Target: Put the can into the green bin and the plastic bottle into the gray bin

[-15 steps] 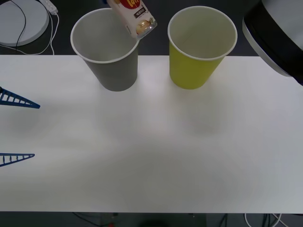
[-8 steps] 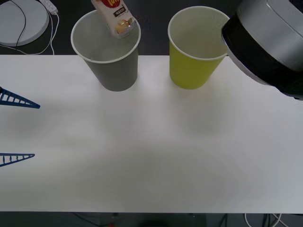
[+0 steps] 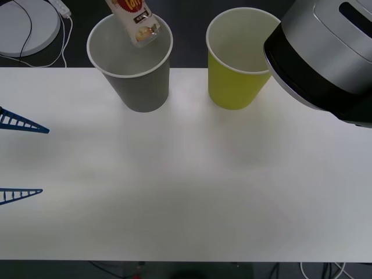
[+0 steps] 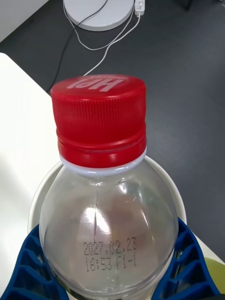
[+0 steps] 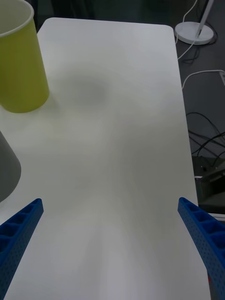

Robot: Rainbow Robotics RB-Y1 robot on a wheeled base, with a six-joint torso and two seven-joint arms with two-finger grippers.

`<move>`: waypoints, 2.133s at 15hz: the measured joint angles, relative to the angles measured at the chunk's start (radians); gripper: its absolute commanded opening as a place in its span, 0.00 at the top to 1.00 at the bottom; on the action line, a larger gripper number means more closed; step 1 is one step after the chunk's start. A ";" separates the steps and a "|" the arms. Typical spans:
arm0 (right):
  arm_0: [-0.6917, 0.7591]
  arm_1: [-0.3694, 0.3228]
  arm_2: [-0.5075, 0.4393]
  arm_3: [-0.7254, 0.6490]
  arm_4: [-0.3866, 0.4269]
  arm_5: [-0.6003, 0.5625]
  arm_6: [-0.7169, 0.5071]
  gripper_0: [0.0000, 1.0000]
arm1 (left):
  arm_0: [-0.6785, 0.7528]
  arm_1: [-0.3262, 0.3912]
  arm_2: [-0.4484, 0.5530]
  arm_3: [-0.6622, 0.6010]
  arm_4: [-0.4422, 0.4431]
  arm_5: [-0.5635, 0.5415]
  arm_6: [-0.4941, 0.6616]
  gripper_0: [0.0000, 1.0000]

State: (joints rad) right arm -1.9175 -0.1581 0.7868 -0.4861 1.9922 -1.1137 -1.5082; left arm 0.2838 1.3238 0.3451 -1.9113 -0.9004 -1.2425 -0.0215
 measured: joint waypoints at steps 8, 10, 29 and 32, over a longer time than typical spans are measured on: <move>0.001 0.000 0.007 0.025 -0.014 0.052 0.018 0.00 | 0.000 0.000 0.000 0.000 0.000 0.000 0.000 0.00; 0.001 -0.001 0.008 0.036 -0.015 0.066 0.035 0.00 | 0.000 0.000 0.000 0.000 0.000 0.000 0.000 0.00; 0.075 -0.279 -0.041 -0.099 -0.269 -0.107 0.303 0.00 | 0.000 0.000 0.000 0.000 0.000 0.000 0.000 0.00; 0.136 -0.381 -0.041 -0.241 -0.304 -0.129 0.303 0.00 | 0.000 0.000 0.000 0.000 0.000 0.000 0.000 0.00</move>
State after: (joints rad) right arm -1.7817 -0.5390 0.7462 -0.7271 1.6881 -1.2423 -1.2048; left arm 0.2838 1.3238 0.3451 -1.9113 -0.9004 -1.2425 -0.0215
